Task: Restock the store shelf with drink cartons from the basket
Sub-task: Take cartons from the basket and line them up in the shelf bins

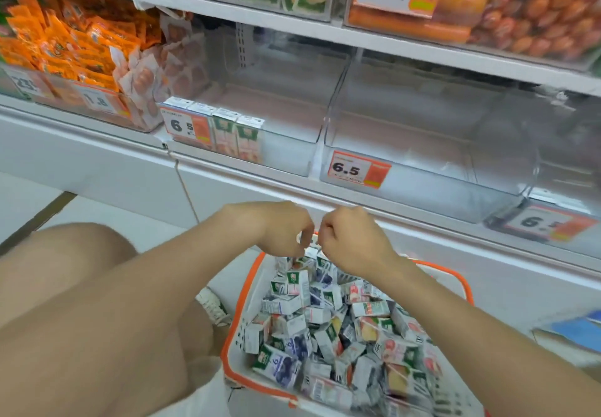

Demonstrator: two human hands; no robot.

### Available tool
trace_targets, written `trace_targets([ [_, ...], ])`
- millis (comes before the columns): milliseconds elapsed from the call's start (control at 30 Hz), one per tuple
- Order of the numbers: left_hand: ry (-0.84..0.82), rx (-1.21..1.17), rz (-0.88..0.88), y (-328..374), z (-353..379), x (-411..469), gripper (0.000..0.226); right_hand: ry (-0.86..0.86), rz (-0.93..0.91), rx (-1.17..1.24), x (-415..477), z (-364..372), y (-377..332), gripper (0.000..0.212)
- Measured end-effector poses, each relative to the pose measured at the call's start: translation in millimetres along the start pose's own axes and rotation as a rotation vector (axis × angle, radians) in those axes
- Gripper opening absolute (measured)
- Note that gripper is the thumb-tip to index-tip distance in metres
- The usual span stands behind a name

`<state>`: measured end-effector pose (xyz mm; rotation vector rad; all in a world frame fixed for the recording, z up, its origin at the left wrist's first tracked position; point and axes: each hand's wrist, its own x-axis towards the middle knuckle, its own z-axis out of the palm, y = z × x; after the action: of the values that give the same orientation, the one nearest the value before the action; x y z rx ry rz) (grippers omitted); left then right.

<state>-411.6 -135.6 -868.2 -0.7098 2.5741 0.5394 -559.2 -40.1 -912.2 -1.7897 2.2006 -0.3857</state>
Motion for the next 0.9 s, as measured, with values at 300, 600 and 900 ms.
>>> trace_targets([
  [300, -0.161, -0.031, -0.026, 1, 103, 70, 0.038, -0.465, 0.134, 0.027, -29, 77, 120, 0.036],
  [600, 0.105, 0.119, 0.054, 9, 157, 141, 0.094, -0.280, 0.228, -0.275, -38, 126, 173, 0.049],
  [900, 0.232, 0.162, 0.026, 4, 184, 177, 0.087, -0.233, 0.259, -0.373, -46, 146, 212, 0.056],
])
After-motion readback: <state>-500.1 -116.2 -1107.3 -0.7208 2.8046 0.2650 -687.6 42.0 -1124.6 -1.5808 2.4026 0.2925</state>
